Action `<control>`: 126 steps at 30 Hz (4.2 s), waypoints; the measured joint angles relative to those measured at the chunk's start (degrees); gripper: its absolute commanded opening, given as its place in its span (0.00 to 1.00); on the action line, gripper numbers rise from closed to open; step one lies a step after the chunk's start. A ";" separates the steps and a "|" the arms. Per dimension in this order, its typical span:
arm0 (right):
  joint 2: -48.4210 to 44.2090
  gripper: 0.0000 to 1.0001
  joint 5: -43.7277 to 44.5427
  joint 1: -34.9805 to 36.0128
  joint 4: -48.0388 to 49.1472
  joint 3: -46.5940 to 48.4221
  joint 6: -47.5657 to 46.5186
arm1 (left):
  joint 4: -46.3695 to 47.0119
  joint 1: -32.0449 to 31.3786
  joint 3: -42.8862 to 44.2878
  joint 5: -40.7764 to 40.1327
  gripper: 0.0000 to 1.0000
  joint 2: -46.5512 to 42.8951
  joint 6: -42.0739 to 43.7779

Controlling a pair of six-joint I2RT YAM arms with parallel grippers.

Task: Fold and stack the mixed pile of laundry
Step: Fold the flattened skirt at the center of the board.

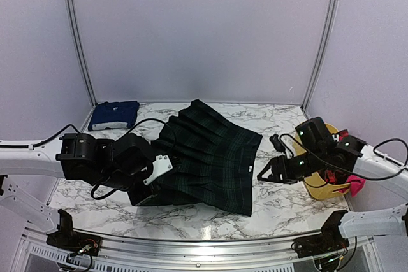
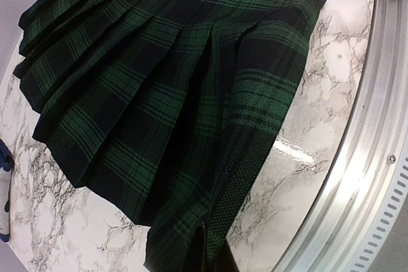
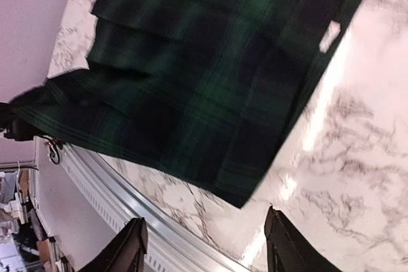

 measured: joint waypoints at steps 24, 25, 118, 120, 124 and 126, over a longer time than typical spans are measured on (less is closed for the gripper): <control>25.42 0.93 44.70 41.62 13.64 5.84 -15.43 | 1.07 20.92 8.24 19.08 0.00 15.58 6.14; 27.41 0.93 46.60 42.51 13.55 6.43 -15.04 | 1.07 21.66 8.28 19.76 0.00 15.96 6.16; 35.28 0.16 -7.72 1.53 17.05 12.04 -17.66 | 6.23 27.96 56.57 -3.54 0.54 50.07 21.42; 37.29 0.27 -8.79 0.59 16.85 11.96 -17.62 | 7.02 28.09 58.49 -5.16 0.88 53.24 21.44; 42.51 0.47 -10.05 0.33 15.98 11.80 -17.38 | 7.63 28.83 59.82 -9.46 0.99 56.68 18.73; 42.25 0.47 -9.92 0.15 14.67 11.54 -17.31 | 7.69 29.16 59.76 -11.02 0.99 56.52 16.87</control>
